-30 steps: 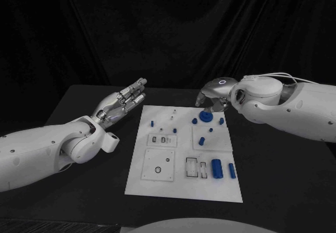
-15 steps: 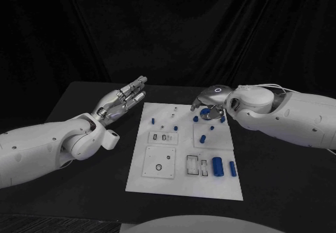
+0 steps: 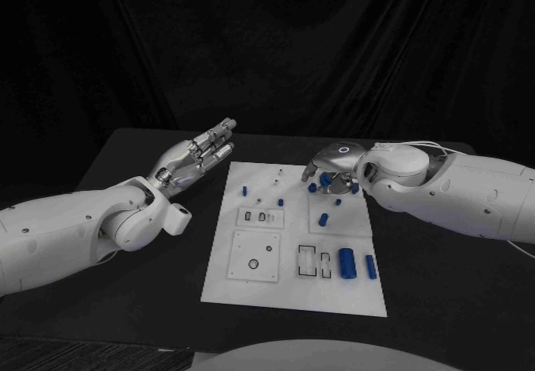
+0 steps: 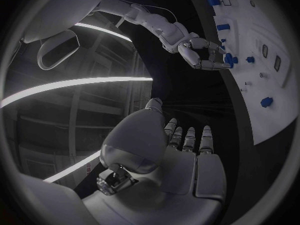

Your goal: Assemble the parts on the task board

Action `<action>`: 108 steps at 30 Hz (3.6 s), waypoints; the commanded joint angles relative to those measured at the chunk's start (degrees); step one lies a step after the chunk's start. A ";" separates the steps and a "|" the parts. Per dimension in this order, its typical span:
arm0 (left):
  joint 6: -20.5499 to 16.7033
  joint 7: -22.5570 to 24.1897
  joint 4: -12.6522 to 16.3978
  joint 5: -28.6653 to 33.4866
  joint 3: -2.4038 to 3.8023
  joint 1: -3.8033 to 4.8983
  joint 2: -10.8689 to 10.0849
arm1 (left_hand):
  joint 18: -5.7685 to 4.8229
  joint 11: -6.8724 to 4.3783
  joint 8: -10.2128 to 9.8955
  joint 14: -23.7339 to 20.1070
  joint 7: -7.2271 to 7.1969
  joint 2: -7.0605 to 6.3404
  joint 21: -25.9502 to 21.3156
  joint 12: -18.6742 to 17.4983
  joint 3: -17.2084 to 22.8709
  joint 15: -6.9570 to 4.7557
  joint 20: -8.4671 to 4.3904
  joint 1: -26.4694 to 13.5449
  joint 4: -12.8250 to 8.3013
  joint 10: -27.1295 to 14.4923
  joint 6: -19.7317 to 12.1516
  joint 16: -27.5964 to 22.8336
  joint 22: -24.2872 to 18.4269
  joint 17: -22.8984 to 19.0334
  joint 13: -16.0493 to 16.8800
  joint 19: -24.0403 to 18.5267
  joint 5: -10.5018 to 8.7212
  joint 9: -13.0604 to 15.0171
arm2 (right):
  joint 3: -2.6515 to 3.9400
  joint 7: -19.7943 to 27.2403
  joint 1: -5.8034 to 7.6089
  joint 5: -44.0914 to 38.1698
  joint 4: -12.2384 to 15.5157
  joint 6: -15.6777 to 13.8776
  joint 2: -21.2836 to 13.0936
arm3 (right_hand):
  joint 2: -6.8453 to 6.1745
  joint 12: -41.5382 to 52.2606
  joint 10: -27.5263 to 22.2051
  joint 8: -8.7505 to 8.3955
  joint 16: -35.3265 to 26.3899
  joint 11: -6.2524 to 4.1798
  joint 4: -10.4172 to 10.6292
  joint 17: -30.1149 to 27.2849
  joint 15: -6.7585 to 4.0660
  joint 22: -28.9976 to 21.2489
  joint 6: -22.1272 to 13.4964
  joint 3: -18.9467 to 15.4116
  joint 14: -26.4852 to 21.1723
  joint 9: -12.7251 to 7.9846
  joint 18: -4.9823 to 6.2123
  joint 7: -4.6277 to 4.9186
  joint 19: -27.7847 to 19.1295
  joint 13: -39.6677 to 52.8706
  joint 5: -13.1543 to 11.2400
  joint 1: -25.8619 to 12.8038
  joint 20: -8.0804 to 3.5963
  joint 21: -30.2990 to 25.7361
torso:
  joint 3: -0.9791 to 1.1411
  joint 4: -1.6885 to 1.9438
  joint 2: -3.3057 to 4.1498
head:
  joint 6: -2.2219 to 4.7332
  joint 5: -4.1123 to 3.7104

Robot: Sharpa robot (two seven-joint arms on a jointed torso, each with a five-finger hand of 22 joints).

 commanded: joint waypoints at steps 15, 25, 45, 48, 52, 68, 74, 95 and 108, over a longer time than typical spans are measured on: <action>0.54 10.08 0.00 -0.09 0.05 0.05 -0.16 | 0.49 1.16 0.20 0.08 1.09 -0.23 -0.34 -0.20 0.70 1.00 1.19 1.35 -0.39 0.00 0.28 -0.21 -0.07 -0.08 -0.05 -0.06 0.94 0.07 | 0.05 1.11 -0.74 -0.60 -4.66 -1.57 2.28 | 0.51 5.39 -1.49 1.57 3.09 0.16 0.61 1.42 0.23 1.80 0.33 0.02 -0.30 2.88 0.57 0.61 -0.45 2.31 -5.43 -0.99 0.27 0.27 | -0.11 -0.04 -0.17 | -0.45 0.22; 0.58 9.88 -0.29 -0.09 0.05 0.04 -0.19 | 0.63 1.63 0.26 0.08 1.60 -0.78 -0.34 -0.20 1.99 1.55 1.90 3.50 -1.95 0.00 0.85 -0.21 -0.07 -0.08 -0.05 -0.06 3.02 0.14 | 0.05 1.52 -1.29 -0.60 -6.63 -2.37 3.36 | 0.98 9.24 -2.35 2.46 6.66 -0.03 1.04 4.41 0.15 7.35 0.29 -0.96 0.67 5.13 -0.19 0.43 1.57 3.73 -12.05 -1.08 0.28 3.76 | -0.14 -0.01 -0.18 | -0.85 0.36; 0.83 9.50 -0.76 -0.09 0.04 0.01 -0.87 | 0.63 2.06 0.31 0.08 2.00 -1.01 -0.34 -0.20 2.73 1.88 2.17 4.18 -2.76 0.01 1.19 -0.21 -0.07 -0.08 -0.05 -0.06 4.09 0.19 | 0.05 3.38 -2.47 -0.60 -9.29 -3.91 5.26 | 3.17 11.05 0.09 3.02 10.76 -1.19 1.08 8.34 -0.79 14.96 3.43 0.00 3.63 6.23 -1.27 1.74 5.67 3.23 -15.00 1.11 -0.46 8.75 | -0.08 -0.20 -0.24 | -1.66 0.53; 0.93 9.43 -0.80 -0.09 0.04 0.00 -0.87 | 0.63 2.06 0.31 0.08 2.00 -1.01 -0.34 -0.20 2.73 1.88 2.17 4.18 -2.76 0.01 1.19 -0.21 -0.07 -0.08 -0.05 -0.06 4.09 0.19 | 0.05 3.91 -2.67 -0.60 -10.00 -4.09 5.65 | 3.43 10.60 1.55 3.01 11.17 -1.35 0.78 8.78 -0.96 16.09 4.42 1.24 3.94 6.15 -1.45 2.04 6.13 2.62 -14.58 1.70 -0.64 9.44 | -0.08 -0.16 -0.25 | -1.74 0.50; 1.15 9.21 -0.85 -0.09 0.04 -0.01 -0.87 | 0.63 2.06 0.31 0.08 2.00 -1.01 -0.34 -0.20 2.73 1.88 2.17 4.18 -2.76 0.01 1.19 -0.21 -0.07 -0.08 -0.05 -0.06 4.09 0.19 | 0.05 4.65 -3.04 -0.60 -10.92 -4.54 6.02 | 3.42 9.78 4.21 3.19 11.80 -1.65 0.46 9.42 -1.25 17.68 6.13 2.96 4.46 6.16 -1.70 2.73 6.74 1.67 -14.70 2.18 -0.88 10.42 | -0.11 -0.10 -0.29 | -1.94 0.53; 1.93 8.54 -1.30 -0.09 0.03 -0.15 -0.82 | 0.61 2.49 0.41 0.08 2.43 -1.16 -0.34 -0.18 3.03 2.28 2.54 4.28 -3.06 0.07 1.80 -0.21 -0.07 -0.08 -0.03 -0.06 4.31 0.27 | 0.05 6.75 -3.35 -0.60 -11.37 -7.55 5.81 | 3.93 6.24 16.18 5.55 12.91 -2.78 -0.24 10.71 -2.10 23.66 14.17 5.77 6.28 7.61 -2.61 4.05 9.28 -0.63 -16.17 3.13 -1.76 14.18 | -0.09 -0.21 -0.30 | -2.60 0.81; 1.96 8.34 -1.24 -0.09 0.02 -0.18 -1.01 | 0.61 2.75 0.46 0.08 2.69 -1.20 -0.34 -0.17 3.25 2.45 2.74 4.36 -3.27 0.12 2.14 -0.21 -0.07 -0.08 -0.01 -0.06 4.50 0.31 | 0.05 7.01 -2.99 -0.60 -10.50 -9.46 5.12 | 3.95 4.75 18.96 5.82 12.53 -2.72 -0.24 10.34 -2.15 24.67 15.75 5.48 6.66 7.96 -2.77 4.27 9.71 -1.15 -16.43 3.03 -1.85 14.66 | -0.10 -0.25 -0.32 | -2.69 0.89; -0.06 8.93 0.14 -0.08 0.03 -0.17 -1.11 | 0.35 2.42 0.23 0.08 2.07 -1.41 -0.34 -0.20 3.66 1.35 1.27 3.79 -3.19 0.00 0.87 -0.21 -0.07 -0.08 -0.05 -0.06 4.33 0.14 | 0.06 4.47 3.47 -0.60 -7.46 -5.39 5.74 | 3.61 2.31 19.36 4.97 11.81 -2.74 -0.03 9.71 -2.09 24.89 15.42 5.27 6.52 7.80 -2.77 4.13 9.52 -1.88 -16.41 2.78 -1.81 14.36 | -0.45 0.57 0.01 | -0.98 1.34; -0.31 9.79 1.18 -0.08 0.04 -0.16 -1.24 | -0.06 2.34 0.22 0.08 1.81 -1.44 -0.34 -0.20 3.89 0.71 0.24 3.66 -3.19 0.00 0.56 -0.21 -0.07 -0.08 -0.05 -0.06 4.39 0.12 | 0.06 4.31 3.19 -0.60 -13.76 -3.88 10.74 | 3.19 1.15 19.28 4.35 11.60 -2.56 -0.06 9.60 -1.98 24.86 14.99 5.21 6.32 7.62 -2.75 4.26 9.23 -2.07 -16.48 2.87 -1.75 14.04 | -0.86 1.85 1.75 | -0.05 0.51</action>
